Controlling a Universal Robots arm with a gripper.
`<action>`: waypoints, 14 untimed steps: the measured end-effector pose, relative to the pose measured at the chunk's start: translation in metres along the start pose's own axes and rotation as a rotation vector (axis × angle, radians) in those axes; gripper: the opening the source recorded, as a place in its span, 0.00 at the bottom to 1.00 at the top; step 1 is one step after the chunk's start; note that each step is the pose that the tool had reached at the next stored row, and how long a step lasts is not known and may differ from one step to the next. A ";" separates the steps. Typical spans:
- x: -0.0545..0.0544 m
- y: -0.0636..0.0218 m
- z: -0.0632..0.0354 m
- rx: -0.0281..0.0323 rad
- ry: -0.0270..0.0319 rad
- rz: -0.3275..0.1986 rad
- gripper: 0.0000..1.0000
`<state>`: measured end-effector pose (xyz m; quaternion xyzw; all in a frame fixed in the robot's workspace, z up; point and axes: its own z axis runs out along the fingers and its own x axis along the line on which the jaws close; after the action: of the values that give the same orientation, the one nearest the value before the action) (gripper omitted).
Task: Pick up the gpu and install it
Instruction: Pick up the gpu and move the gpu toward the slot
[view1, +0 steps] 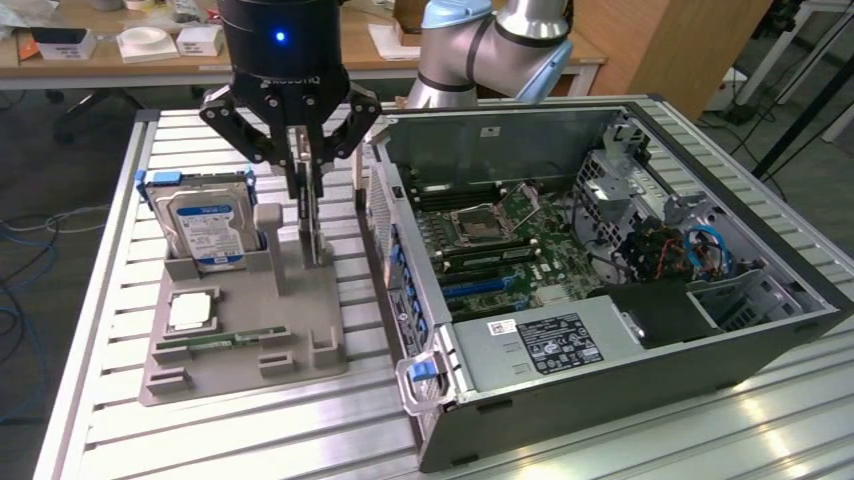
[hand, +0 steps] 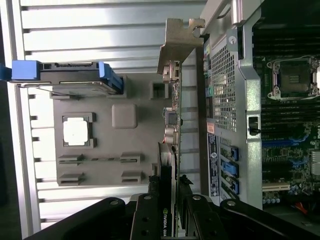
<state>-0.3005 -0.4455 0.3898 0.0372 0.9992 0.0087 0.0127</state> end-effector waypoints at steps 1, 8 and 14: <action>0.000 0.0000 -0.0008 0.0000 0.0000 0.000 0.26; 0.000 0.0001 -0.0065 0.0000 0.0000 0.000 0.26; 0.000 0.0002 -0.0117 0.0000 0.0000 0.000 0.26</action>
<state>-0.3005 -0.4455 0.4015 0.0372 0.9992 0.0087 0.0127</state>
